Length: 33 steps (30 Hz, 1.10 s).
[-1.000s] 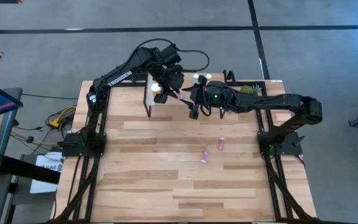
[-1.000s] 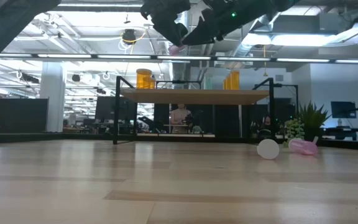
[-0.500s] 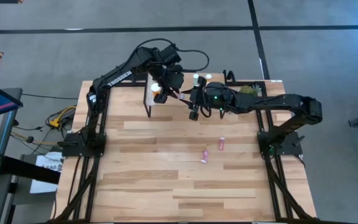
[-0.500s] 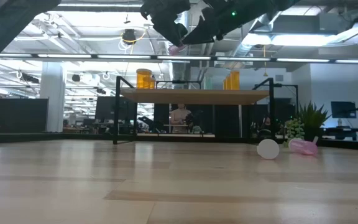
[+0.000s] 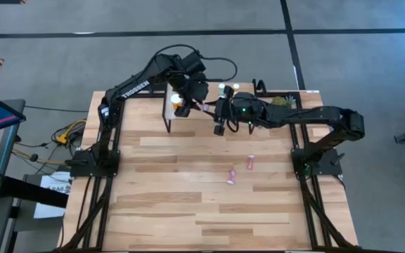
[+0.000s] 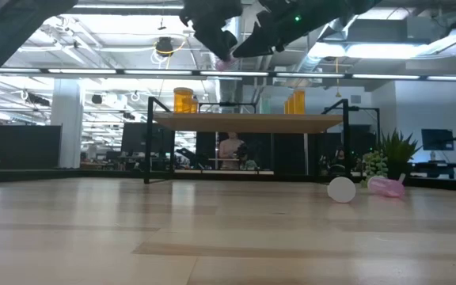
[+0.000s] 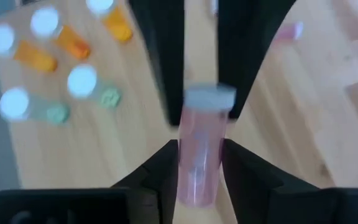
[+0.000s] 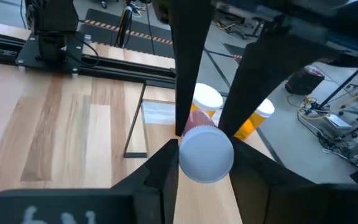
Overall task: Pick and place medicine bottles onto shelf by color
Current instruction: Put the bottom right pink pill bottle on the shelf
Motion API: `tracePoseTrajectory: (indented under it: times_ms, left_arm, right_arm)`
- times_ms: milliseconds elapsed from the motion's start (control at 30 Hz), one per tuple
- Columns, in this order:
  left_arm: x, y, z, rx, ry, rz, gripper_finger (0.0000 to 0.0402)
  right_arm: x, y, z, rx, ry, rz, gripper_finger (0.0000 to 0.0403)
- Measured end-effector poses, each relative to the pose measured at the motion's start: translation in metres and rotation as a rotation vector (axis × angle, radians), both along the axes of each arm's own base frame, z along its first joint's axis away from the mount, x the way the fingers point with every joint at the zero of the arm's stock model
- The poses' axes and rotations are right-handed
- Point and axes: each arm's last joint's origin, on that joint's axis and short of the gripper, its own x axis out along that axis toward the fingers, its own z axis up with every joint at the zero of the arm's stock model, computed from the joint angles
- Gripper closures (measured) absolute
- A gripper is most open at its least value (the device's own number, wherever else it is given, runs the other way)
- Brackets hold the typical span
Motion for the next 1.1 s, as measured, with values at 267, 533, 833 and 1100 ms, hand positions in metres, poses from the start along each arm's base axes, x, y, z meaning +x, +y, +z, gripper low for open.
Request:
tracePoseTrajectory:
  times_ms: [267,533,833,1100]
  left_arm:
    - [-0.002,0.004,-0.001,0.113,0.069,0.086,0.0247]
    - [-0.014,0.002,0.016,0.169,0.032,0.108,0.0213]
    - [-0.053,-0.013,0.075,0.140,-0.267,0.078,0.0211]
    - [-0.058,-0.019,0.081,0.076,-0.307,0.038,0.0211]
  right_arm:
    - [0.000,-0.001,0.000,-0.003,-0.001,-0.015,0.0265]
    - [-0.002,-0.006,0.000,-0.002,-0.002,-0.026,0.0263]
    - [-0.004,-0.013,-0.001,0.010,0.009,-0.036,0.0264]
    - [-0.004,-0.013,-0.001,0.013,0.012,-0.038,0.0265]
